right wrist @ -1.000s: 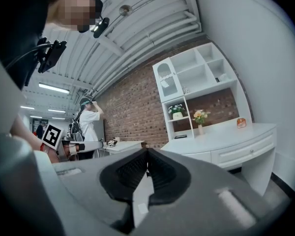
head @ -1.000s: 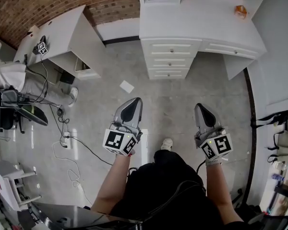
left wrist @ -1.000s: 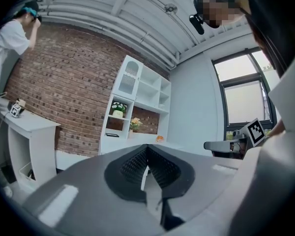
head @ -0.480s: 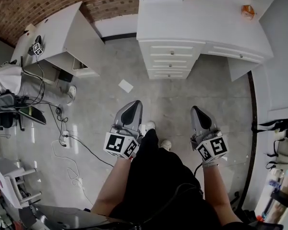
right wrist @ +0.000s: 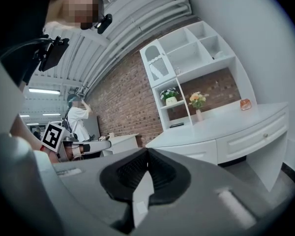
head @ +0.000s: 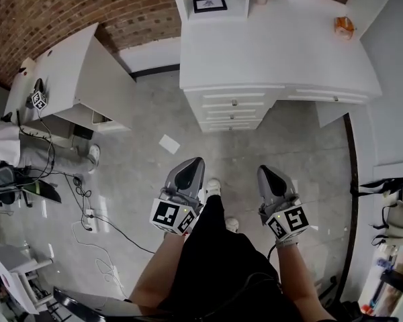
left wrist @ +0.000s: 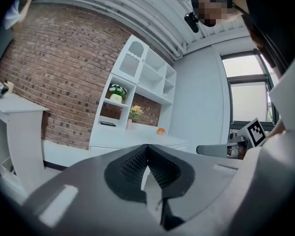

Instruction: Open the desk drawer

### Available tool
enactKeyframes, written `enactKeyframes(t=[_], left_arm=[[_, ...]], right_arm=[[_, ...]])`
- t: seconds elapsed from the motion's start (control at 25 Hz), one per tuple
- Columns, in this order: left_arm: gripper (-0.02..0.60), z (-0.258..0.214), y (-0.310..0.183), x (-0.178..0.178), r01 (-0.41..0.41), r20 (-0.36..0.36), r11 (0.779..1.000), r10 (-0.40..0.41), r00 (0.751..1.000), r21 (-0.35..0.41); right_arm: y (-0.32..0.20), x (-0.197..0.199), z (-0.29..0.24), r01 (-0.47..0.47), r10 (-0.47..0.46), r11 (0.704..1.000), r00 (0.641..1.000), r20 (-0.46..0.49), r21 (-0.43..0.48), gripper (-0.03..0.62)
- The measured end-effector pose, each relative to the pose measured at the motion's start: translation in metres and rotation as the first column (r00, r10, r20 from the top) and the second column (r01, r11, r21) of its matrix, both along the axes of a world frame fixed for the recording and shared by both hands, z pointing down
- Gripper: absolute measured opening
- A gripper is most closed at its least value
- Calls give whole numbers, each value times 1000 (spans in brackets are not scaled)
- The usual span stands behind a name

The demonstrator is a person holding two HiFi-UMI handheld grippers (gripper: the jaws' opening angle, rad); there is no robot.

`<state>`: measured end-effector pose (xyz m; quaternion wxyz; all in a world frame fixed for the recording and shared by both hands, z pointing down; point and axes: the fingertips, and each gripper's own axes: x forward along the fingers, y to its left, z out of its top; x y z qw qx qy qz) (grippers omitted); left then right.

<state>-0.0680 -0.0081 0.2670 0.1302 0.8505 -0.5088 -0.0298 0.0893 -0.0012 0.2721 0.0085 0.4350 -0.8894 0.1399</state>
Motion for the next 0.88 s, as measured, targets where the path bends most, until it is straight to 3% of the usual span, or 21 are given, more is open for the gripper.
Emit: enactKeyframes(t=[0.52, 0.88], left_arm=[[3, 60, -95, 3, -103, -16, 990, 102, 995, -96], [3, 100, -135, 23, -234, -24, 963, 233, 972, -131]], right_arm=[[-97, -26, 52, -50, 48, 996, 999, -19, -73, 3], [-136, -39, 92, -91, 88, 989, 996, -32, -115, 3]])
